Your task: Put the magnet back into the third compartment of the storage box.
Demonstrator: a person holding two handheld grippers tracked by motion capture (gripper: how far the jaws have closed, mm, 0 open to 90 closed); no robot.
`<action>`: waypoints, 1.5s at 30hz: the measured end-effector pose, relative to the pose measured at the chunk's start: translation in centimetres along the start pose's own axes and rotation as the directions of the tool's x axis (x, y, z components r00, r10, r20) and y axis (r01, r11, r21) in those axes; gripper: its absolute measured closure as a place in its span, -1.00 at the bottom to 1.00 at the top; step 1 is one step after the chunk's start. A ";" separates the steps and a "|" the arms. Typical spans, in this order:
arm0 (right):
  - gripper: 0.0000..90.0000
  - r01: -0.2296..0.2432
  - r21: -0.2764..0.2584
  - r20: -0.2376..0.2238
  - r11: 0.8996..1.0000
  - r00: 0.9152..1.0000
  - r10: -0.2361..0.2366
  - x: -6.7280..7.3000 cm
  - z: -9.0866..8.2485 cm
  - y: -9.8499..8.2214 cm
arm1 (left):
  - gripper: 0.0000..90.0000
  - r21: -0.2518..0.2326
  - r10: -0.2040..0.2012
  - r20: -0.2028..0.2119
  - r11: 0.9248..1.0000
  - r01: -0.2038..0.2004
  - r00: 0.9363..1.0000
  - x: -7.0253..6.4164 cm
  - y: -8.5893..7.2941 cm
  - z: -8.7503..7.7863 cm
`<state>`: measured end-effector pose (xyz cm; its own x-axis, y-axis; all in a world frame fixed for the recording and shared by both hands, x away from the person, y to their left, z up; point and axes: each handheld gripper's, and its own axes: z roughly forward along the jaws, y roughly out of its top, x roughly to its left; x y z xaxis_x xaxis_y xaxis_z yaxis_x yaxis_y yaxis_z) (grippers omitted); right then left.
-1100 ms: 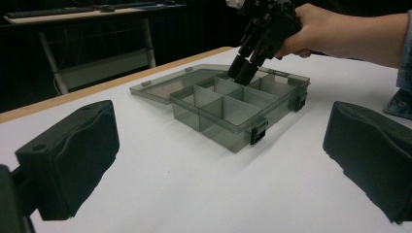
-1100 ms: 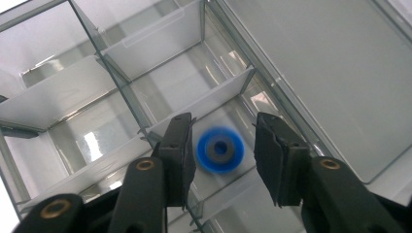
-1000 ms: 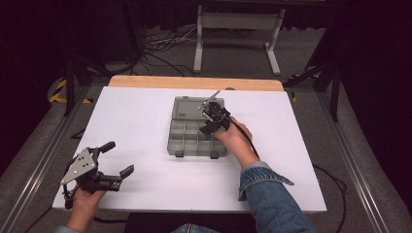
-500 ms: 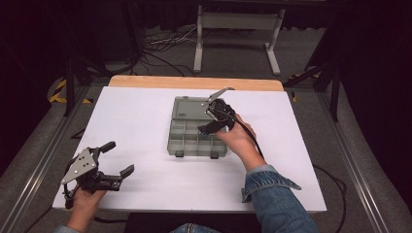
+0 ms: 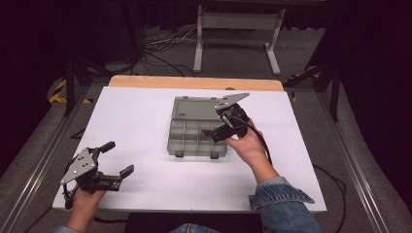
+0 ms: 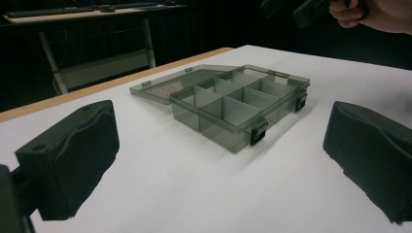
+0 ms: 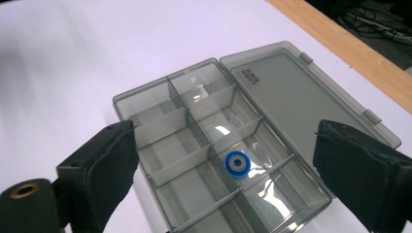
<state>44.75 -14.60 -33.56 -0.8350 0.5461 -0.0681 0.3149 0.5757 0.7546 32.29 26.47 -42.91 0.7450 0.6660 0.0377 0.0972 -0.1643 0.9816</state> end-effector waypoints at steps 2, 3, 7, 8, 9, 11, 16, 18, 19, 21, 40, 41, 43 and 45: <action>-0.82 0.000 -0.026 -0.002 1.000 1.000 0.000 0.2 -0.6 -0.3 | -0.99 0.002 -0.002 0.003 1.000 0.002 1.000 0.0 0.0 0.0; -0.85 -0.001 -0.040 -0.003 0.999 1.000 0.001 0.3 -0.9 -0.4 | -0.99 0.002 -0.002 0.003 1.000 0.002 1.000 0.0 0.0 0.0; -0.95 -0.003 -0.083 0.005 0.997 1.000 0.003 0.6 -1.9 -1.1 | -0.99 0.003 0.002 0.002 1.000 -0.002 1.000 0.0 0.0 0.1; -0.99 -0.002 -0.113 0.017 0.994 1.000 0.004 0.7 -2.4 -1.5 | -0.99 0.002 -0.002 0.002 1.000 0.002 1.000 0.0 0.0 0.0; -0.99 -0.002 -0.130 0.021 0.991 1.000 0.004 0.8 -2.7 -1.8 | -0.99 0.001 -0.002 0.002 1.000 0.002 1.000 0.0 0.0 0.0; -0.99 -0.005 -0.144 0.025 0.990 1.000 0.009 0.9 -3.1 -2.1 | -0.99 -0.002 -0.002 -0.001 1.000 0.002 1.000 0.0 0.0 0.0; -1.00 -0.014 -0.220 0.055 0.975 0.998 0.027 1.2 -4.9 -3.9 | -0.99 -0.003 0.001 0.002 1.000 -0.001 1.000 0.0 0.1 0.0; -1.00 -0.017 -0.242 0.057 0.970 0.998 0.032 1.3 -5.3 -4.3 | -0.99 -0.003 0.002 0.002 1.000 -0.002 1.000 -0.1 0.1 0.0; -1.00 -0.019 -0.264 0.058 0.964 0.998 0.036 1.3 -5.6 -4.7 | -0.99 -0.003 0.002 0.002 1.000 -0.002 1.000 -0.1 0.1 0.0; -1.00 -0.025 -0.299 0.062 0.954 0.997 0.046 1.5 -6.2 -5.4 | -0.99 -0.001 0.002 0.003 1.000 -0.002 1.000 -0.1 0.1 0.0; -1.00 -0.026 -0.425 0.083 0.905 0.994 0.067 2.8 -8.9 -11.1 | -0.99 -0.016 0.012 0.030 1.000 -0.012 0.999 -0.2 0.2 -0.2; -1.00 -0.027 -0.429 0.088 0.903 0.994 0.072 2.8 -9.0 -11.5 | -0.99 -0.018 0.011 0.030 1.000 -0.011 0.999 -0.2 0.2 -0.2; -1.00 -0.037 -0.437 0.086 0.899 0.993 0.083 2.8 -9.2 -12.1 | -0.99 -0.026 0.012 0.033 1.000 -0.011 0.999 -0.2 0.2 -0.3; -1.00 -0.049 -0.448 0.084 0.893 0.992 0.097 2.7 -9.4 -12.7 | -0.99 -0.028 0.011 0.036 1.000 -0.010 0.999 -0.2 0.2 -0.3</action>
<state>34.26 -26.11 -37.21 -0.7599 0.6482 -0.0490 0.1204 0.2144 0.9693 31.92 26.52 -42.65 0.7690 0.6378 0.0418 0.0713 -0.1505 0.9860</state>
